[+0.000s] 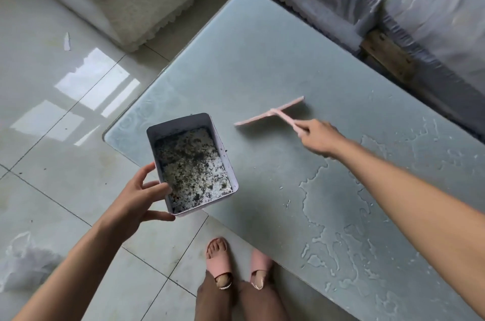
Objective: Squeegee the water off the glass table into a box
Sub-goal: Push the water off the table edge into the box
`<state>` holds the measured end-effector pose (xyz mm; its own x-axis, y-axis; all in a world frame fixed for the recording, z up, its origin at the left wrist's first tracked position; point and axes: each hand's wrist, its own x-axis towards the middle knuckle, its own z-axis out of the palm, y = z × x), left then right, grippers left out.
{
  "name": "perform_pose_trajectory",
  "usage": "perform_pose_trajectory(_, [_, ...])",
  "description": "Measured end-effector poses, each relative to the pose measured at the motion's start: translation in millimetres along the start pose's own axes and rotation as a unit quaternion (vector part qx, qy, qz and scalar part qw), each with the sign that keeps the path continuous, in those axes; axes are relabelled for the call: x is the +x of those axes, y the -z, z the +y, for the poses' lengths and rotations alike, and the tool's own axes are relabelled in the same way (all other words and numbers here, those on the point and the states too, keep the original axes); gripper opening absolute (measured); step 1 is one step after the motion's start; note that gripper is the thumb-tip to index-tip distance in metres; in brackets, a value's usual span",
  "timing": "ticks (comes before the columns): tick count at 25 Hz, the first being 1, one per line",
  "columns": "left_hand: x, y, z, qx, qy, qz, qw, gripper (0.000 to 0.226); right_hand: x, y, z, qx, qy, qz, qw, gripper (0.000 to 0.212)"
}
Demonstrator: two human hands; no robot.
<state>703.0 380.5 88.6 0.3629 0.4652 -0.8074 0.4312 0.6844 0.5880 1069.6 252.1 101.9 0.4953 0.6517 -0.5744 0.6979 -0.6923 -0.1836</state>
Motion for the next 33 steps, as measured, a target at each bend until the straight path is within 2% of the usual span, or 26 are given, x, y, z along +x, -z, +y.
perform_pose_trajectory(3, [4.1, -20.5, 9.0, 0.013, -0.003, -0.018, 1.0, 0.056, -60.6, -23.1, 40.7, -0.014, -0.007, -0.04, 0.999, 0.046])
perform_pose_trajectory(6, [2.0, -45.4, 22.1, 0.021, -0.004, -0.033, 0.999, 0.057, -104.5, -7.3, 69.0, -0.029, -0.017, -0.106, 0.994, 0.045])
perform_pose_trajectory(9, [6.0, -71.0, 29.2, 0.03, -0.004, -0.045, 0.999, 0.057, -66.7, 30.0, 79.0, -0.012, -0.009, -0.055, 0.998, 0.038])
perform_pose_trajectory(11, [11.5, -89.3, 30.6, 0.029, -0.006, -0.046, 0.998, 0.057, -18.8, 52.1, 84.9, -0.003, -0.035, -0.004, 0.999, 0.039])
perform_pose_trajectory(13, [21.4, -107.7, 31.3, 0.029, -0.012, -0.042, 0.999, 0.058, 7.7, 53.1, 98.1, 0.013, -0.071, 0.009, 0.997, 0.044])
perform_pose_trajectory(17, [28.2, -130.8, 37.4, 0.036, -0.006, -0.037, 0.999, 0.059, -55.1, 8.3, 125.5, 0.0, -0.031, -0.054, 0.998, 0.058])
perform_pose_trajectory(20, [25.4, -155.8, 50.0, 0.038, 0.0, -0.04, 0.998, 0.057, -82.0, 25.2, 148.6, 0.009, -0.034, -0.113, 0.993, 0.054])
perform_pose_trajectory(23, [28.9, -172.5, 60.3, 0.052, 0.002, -0.046, 0.998, 0.054, -23.7, 76.0, 163.4, -0.005, -0.021, -0.049, 0.999, 0.04])
perform_pose_trajectory(27, [42.9, -192.6, 67.2, 0.05, -0.002, -0.027, 0.998, 0.052, 82.3, 143.1, 151.7, 0.072, 0.0, 0.001, 0.997, 0.033])
perform_pose_trajectory(30, [62.5, -207.1, 67.3, 0.045, -0.009, -0.027, 0.999, 0.056, 131.4, 143.2, 145.8, 0.113, 0.006, 0.016, 0.993, 0.035])
perform_pose_trajectory(33, [85.2, -219.8, 69.0, 0.038, -0.012, -0.028, 0.999, 0.049, 123.5, 120.1, 155.6, 0.11, -0.004, 0.018, 0.994, 0.036])
